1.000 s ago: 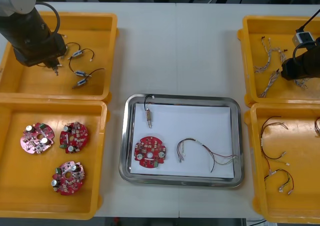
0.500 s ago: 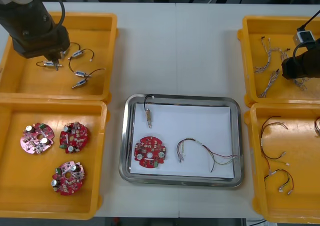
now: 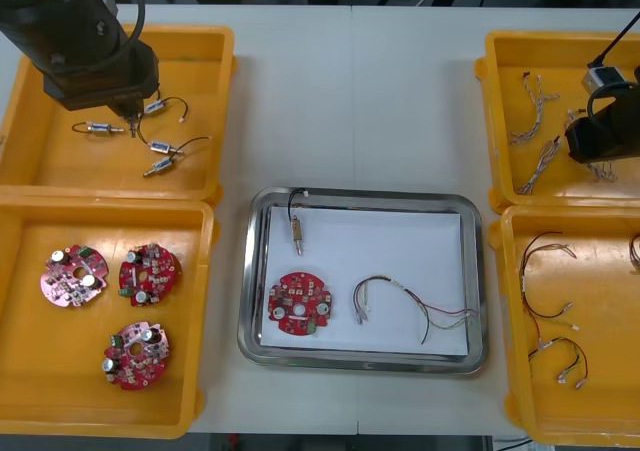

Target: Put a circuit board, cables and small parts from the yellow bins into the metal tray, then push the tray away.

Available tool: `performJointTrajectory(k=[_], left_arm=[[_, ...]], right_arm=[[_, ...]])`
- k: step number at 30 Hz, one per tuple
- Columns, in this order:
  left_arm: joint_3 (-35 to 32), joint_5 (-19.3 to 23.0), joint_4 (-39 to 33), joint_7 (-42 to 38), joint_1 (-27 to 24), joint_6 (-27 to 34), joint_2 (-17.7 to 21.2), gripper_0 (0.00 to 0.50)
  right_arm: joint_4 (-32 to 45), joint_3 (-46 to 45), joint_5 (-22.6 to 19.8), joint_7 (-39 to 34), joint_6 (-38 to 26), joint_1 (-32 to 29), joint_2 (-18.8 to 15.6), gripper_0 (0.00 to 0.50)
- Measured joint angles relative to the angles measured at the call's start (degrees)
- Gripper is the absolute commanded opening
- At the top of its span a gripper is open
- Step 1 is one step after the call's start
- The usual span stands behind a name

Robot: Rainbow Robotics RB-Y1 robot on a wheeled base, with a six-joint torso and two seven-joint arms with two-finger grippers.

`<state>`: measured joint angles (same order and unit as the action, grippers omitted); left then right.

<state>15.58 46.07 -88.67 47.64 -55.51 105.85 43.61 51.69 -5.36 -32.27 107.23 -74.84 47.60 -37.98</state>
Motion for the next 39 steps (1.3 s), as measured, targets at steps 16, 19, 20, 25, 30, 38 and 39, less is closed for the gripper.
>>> performJointTrajectory(k=[16, 19, 20, 25, 30, 38, 39], left_arm=[[0.9, -3.4, -3.9, -0.1, -0.7, 1.7, -5.7, 0.0], [1.7, -3.6, -3.9, -0.2, -1.5, 1.9, -7.5, 0.0], [2.1, -3.7, -3.9, -0.3, -1.7, 1.9, -7.9, 0.0], [4.0, -3.7, -3.9, -0.7, -2.9, 2.0, -8.8, 0.0], [4.4, -3.7, -4.0, -0.8, -3.1, 2.0, -8.8, 0.0], [4.4, -3.7, -4.0, -0.8, -3.1, 2.0, -8.8, 0.0], [4.4, -3.7, -4.0, -0.8, -3.1, 2.0, -8.8, 0.0]], right_arm=[[13.2, -4.4, 0.2, 0.0, -24.0, 1.6, -2.4, 0.0], [16.4, -6.2, 0.4, 0.0, -29.3, 1.6, -2.8, 0.0], [17.4, -6.7, 0.4, 0.0, -30.4, 1.6, -2.9, 0.0], [22.8, -8.0, 0.4, 0.0, -34.8, 1.6, -3.7, 0.0], [28.5, -8.1, 0.0, 0.0, -34.9, 1.5, -4.1, 0.0], [39.3, -8.1, -7.1, 0.0, -34.9, -1.6, -5.2, 0.0], [40.3, -8.1, -8.0, 0.0, -34.9, -2.0, -5.3, 0.0]])
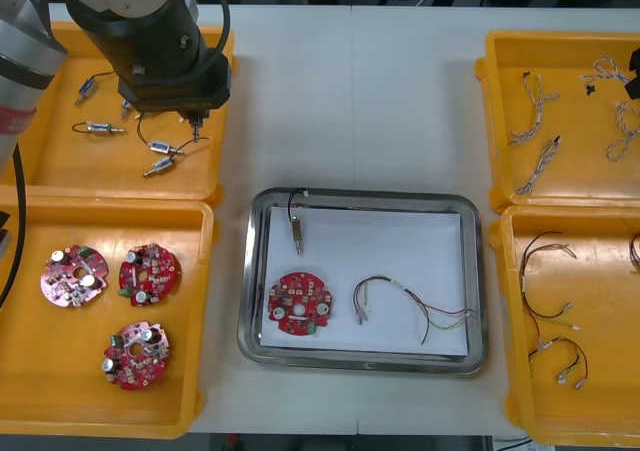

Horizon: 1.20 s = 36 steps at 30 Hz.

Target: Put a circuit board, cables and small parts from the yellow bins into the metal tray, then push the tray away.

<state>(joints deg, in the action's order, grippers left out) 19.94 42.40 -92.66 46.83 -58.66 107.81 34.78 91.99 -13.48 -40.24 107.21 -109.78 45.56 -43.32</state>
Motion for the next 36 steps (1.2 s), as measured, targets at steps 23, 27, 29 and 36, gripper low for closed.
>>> performJointTrajectory(k=[23, 27, 29, 36], left_arm=[[0.0, 0.0, 0.0, 0.0, 0.0, 0.3, 0.0, 0.0], [0.0, 0.0, -0.1, 0.0, 0.0, 1.0, 0.0, 0.0], [0.0, 0.0, -0.1, 0.0, 0.0, 1.3, 0.0, 0.0], [0.0, 0.1, -0.1, 0.0, 0.0, 1.6, 0.0, 0.0]], right_arm=[[15.3, 6.3, -17.3, -0.1, 0.0, -3.3, -4.9, 0.0], [18.8, 9.4, -17.7, -0.1, 0.0, -3.4, -5.3, 0.0], [20.3, 11.0, -18.1, -0.1, 0.0, -3.4, -5.4, 0.0], [25.2, 16.4, -21.7, -0.1, 0.0, -3.4, -5.4, 0.0]])
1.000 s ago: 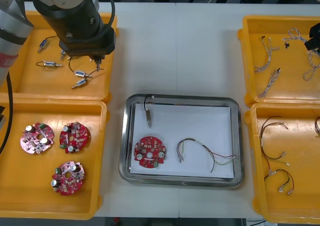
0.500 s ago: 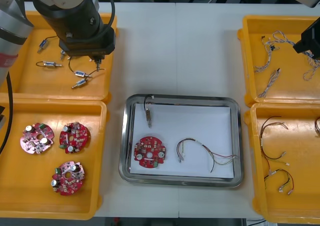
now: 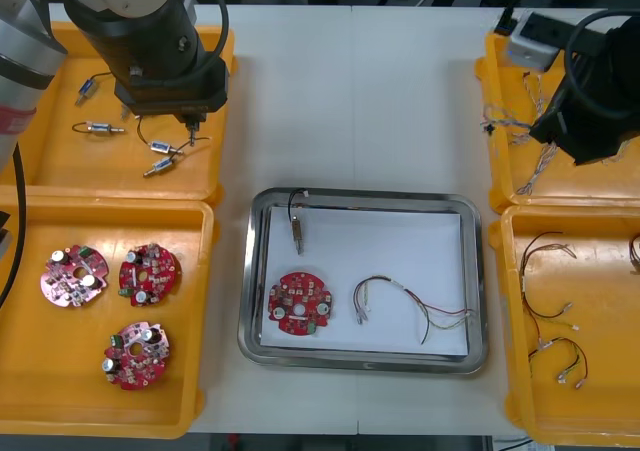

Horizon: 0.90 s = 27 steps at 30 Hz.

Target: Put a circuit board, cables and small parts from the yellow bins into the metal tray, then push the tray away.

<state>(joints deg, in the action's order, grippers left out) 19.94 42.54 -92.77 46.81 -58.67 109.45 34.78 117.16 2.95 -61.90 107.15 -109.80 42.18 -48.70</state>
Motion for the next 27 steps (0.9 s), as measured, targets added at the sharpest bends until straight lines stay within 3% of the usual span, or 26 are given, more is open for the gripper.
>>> performJointTrajectory(k=[5, 11, 17, 22, 27], left_arm=[[0.0, 0.0, 0.0, 0.0, 0.0, 0.0, 0.0, 0.0], [0.0, 0.2, -0.1, 0.0, 0.0, 0.0, 0.0, 0.0], [0.0, 0.3, -0.1, -0.1, 0.0, 0.0, 0.0, 0.0], [0.0, 0.3, -0.1, -0.2, 0.0, 0.1, 0.0, 0.0], [0.0, 0.3, -0.1, -0.2, 0.0, 0.1, 0.0, 0.0]], right_arm=[[1.7, 4.5, -3.4, 0.0, 0.0, 0.0, 0.0, 0.0], [4.6, 10.7, -3.2, 0.0, 0.0, 0.4, 0.2, 0.0], [5.7, 17.6, 1.8, 0.1, 2.0, 1.5, 2.2, 0.0], [5.7, 22.8, 8.9, 0.5, 3.7, 2.3, 5.7, 0.0], [3.9, 27.4, 12.2, 2.9, 7.0, 2.4, 8.3, 0.0]])
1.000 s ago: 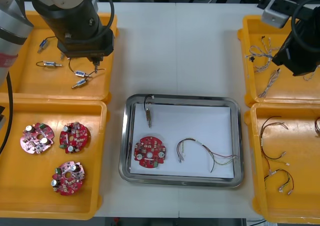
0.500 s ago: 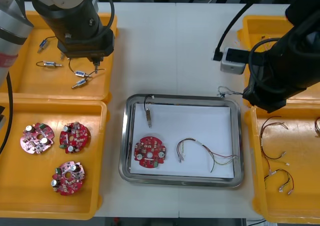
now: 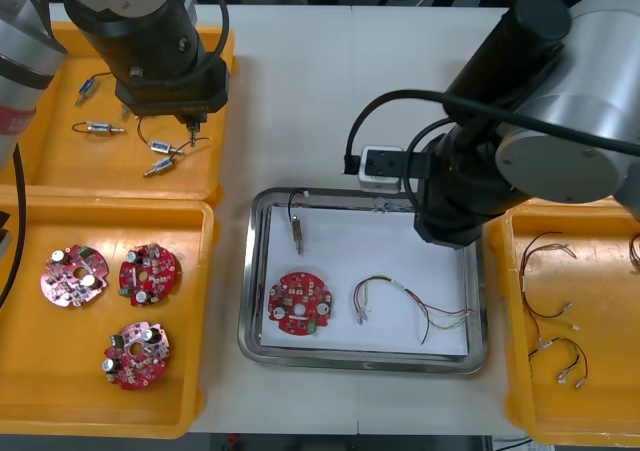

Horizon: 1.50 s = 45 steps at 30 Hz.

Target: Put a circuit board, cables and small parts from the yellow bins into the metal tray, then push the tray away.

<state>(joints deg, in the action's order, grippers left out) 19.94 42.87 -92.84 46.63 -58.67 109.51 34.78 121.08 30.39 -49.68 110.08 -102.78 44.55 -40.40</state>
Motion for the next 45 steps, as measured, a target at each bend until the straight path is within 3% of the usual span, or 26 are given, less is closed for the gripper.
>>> performJointTrajectory(k=[8, 24, 27, 29, 30, 31, 32, 45], left_arm=[[0.0, 0.1, 0.0, 0.0, 0.0, 0.0, 0.0, 0.0], [0.0, 0.9, 0.0, -0.7, 0.0, 0.0, 0.0, 0.0], [0.0, 0.9, 0.0, -0.7, 0.0, 0.0, 0.0, 0.0], [0.0, 0.9, 0.0, -0.7, 0.0, 0.0, 0.0, 0.0], [0.0, 0.9, 0.0, -0.7, 0.0, 0.0, 0.0, 0.0], [0.0, 0.9, 0.0, -0.7, 0.0, 0.0, 0.0, 0.0], [0.0, 0.9, 0.0, -0.7, 0.0, 0.0, 0.0, 0.0], [0.0, 1.1, 0.0, -0.7, 0.0, 0.0, 0.0, 0.0]], right_arm=[[-7.0, 6.4, 1.6, 0.8, 5.7, 0.1, 1.0, 0.0], [-18.2, 10.6, 1.6, 1.1, 15.3, 0.1, 1.0, 0.0], [-18.4, 11.1, 1.6, 1.1, 15.7, 0.1, 1.0, 0.06], [-18.5, 11.4, 1.6, 1.1, 15.7, 0.1, 1.0, 0.169], [-18.5, 11.4, 1.6, 1.1, 15.7, 0.1, 1.0, 0.354], [-18.5, 11.5, 1.7, 1.1, 15.7, 0.1, 1.0, 0.479], [-18.5, 11.5, 1.7, 1.1, 15.8, 0.1, 1.0, 0.5], [-16.6, 11.5, 2.7, 1.1, 13.4, 0.1, 1.0, 0.5]])
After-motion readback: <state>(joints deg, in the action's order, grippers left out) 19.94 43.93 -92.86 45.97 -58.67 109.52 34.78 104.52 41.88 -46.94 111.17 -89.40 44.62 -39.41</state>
